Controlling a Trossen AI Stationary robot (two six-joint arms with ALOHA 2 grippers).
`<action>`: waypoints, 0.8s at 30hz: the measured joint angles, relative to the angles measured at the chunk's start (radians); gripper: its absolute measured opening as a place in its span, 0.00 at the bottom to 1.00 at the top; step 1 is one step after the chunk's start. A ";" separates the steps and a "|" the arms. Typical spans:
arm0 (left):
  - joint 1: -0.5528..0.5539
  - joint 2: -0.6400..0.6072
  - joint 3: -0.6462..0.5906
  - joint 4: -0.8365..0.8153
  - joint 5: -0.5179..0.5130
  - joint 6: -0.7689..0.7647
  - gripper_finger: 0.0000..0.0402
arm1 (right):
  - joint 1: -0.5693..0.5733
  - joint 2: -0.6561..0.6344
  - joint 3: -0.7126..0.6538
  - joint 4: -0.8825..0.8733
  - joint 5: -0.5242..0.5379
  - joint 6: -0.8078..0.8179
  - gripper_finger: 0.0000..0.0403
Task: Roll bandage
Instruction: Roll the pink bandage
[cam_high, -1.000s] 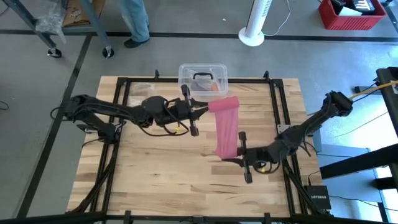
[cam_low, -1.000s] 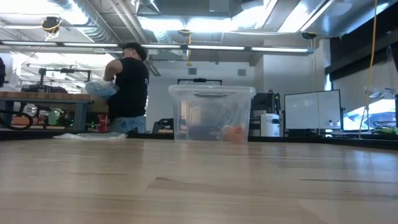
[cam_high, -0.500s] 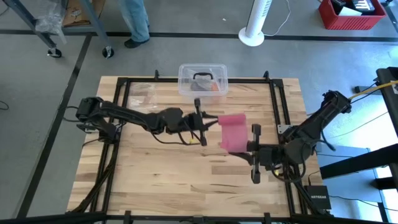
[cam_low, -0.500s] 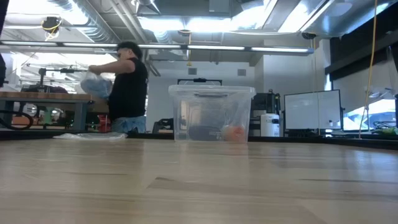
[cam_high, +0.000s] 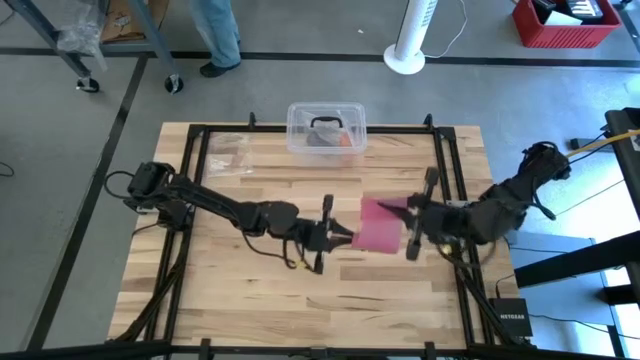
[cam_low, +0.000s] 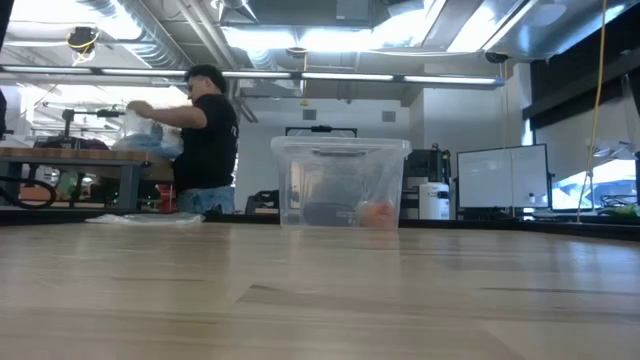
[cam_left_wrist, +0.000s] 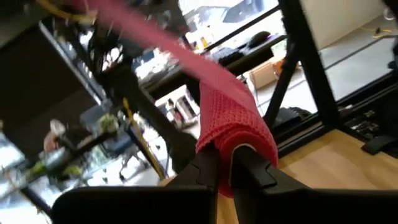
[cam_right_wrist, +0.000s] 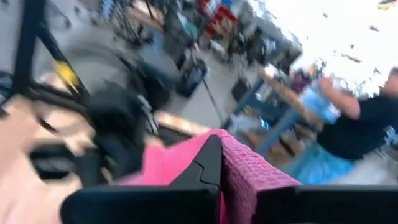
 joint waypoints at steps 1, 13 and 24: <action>-0.015 -0.001 0.000 0.010 -0.002 0.024 0.03 | -0.022 -0.006 0.000 -0.038 -0.004 0.040 0.02; -0.107 -0.013 0.041 -0.019 -0.267 0.250 0.03 | -0.234 0.022 0.000 -0.443 -0.258 0.503 0.03; -0.064 -0.013 0.042 -0.212 -0.308 0.146 0.03 | -0.325 0.123 0.000 -0.505 -0.359 0.612 0.38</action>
